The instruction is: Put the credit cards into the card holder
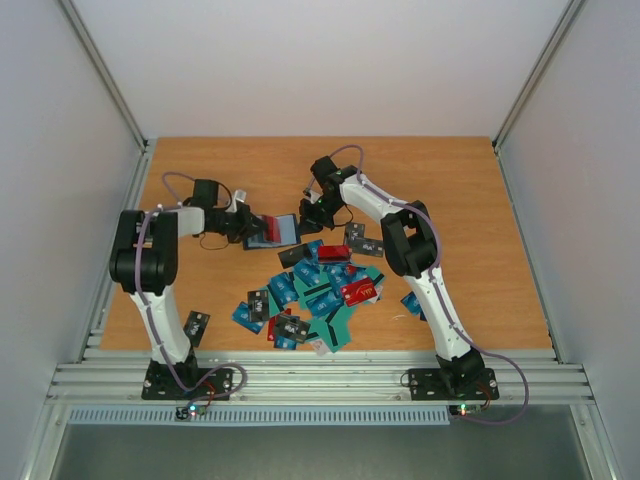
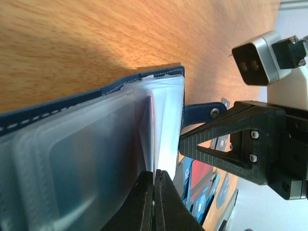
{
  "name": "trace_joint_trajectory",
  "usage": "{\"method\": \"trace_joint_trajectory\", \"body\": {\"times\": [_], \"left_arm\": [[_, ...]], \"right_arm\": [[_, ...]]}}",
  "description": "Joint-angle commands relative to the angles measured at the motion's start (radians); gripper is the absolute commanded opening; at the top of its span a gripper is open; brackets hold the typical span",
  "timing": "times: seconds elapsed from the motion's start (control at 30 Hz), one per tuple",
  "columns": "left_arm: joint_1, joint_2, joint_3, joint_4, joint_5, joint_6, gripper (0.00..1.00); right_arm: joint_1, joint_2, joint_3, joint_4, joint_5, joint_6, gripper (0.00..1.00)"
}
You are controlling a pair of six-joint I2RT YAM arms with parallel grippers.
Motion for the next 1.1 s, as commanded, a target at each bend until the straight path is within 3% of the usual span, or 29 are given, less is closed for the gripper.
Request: {"method": "trace_joint_trajectory", "body": {"times": [0.0, 0.33, 0.67, 1.07], "left_arm": [[0.008, 0.045, 0.045, -0.123, 0.087, 0.102, 0.0], [0.016, 0.068, 0.05, -0.165, 0.087, 0.146, 0.0], [-0.015, 0.086, -0.022, 0.12, 0.042, -0.128, 0.0], [-0.056, 0.136, -0.008, 0.222, 0.051, -0.236, 0.01]], "right_arm": [[0.005, 0.038, 0.02, -0.02, 0.016, 0.001, 0.01], [0.006, 0.04, 0.02, -0.02, 0.024, 0.005, 0.01], [0.007, 0.047, 0.02, -0.008, 0.015, 0.028, 0.01], [0.008, 0.047, 0.027, -0.018, 0.01, 0.026, 0.01]]}}
